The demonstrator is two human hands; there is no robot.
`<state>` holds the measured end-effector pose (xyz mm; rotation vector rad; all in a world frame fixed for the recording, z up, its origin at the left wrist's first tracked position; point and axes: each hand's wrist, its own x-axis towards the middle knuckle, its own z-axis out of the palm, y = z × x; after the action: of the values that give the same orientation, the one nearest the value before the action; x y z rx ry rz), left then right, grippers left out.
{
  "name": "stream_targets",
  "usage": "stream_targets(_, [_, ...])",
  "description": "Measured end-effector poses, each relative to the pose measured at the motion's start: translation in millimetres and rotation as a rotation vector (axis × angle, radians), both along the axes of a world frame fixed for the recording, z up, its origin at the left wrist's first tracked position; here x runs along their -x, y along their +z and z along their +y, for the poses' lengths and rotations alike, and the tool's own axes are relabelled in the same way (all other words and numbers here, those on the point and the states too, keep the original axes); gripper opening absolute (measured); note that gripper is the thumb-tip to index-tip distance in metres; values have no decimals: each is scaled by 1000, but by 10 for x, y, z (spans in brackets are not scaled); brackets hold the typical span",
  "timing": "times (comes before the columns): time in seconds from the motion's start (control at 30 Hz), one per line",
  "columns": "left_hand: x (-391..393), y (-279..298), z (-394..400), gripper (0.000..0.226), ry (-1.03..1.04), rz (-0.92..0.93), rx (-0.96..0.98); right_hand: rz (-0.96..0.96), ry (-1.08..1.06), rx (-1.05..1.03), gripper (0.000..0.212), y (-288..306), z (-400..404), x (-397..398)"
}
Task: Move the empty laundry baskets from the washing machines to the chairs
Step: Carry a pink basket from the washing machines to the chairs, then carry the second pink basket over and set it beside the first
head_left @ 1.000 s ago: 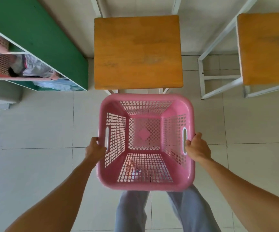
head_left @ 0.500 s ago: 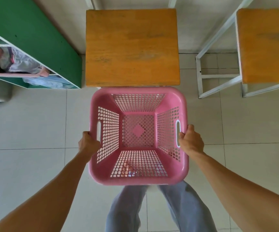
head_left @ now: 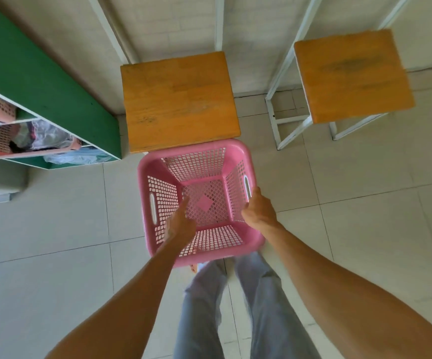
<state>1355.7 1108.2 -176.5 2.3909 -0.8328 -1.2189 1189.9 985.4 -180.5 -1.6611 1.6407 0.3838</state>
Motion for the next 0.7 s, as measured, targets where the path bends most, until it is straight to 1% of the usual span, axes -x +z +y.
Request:
stream_targets(0.07, [235, 240, -78, 67, -116, 43, 13, -51, 7, 3, 44, 277, 174, 77])
stream_targets(0.17, [585, 656, -195, 68, -256, 50, 70, -89, -26, 1, 40, 655, 371, 306])
stream_targets(0.27, [924, 867, -284, 68, -322, 50, 126, -65, -52, -10, 39, 925, 406, 665])
stream_targets(0.37, [1280, 1108, -439, 66, -350, 85, 108, -39, -110, -1, 48, 1125, 298, 1094])
stream_targets(0.43, [1531, 1335, -585, 65, -409, 79, 113, -54, -160, 35, 51, 1240, 175, 1418])
stream_targets(0.53, [1957, 1531, -873, 65, -501, 27, 132, -95, -212, 103, 52, 1396, -47, 2014])
stream_targets(0.63, [2539, 1648, -1226, 69, -570, 36, 121, -122, -271, 166, 49, 1523, -215, 2738])
stream_targets(0.7, [3005, 1718, -1463, 69, -630, 37, 124, -100, -310, 204, 49, 1588, -300, 3238])
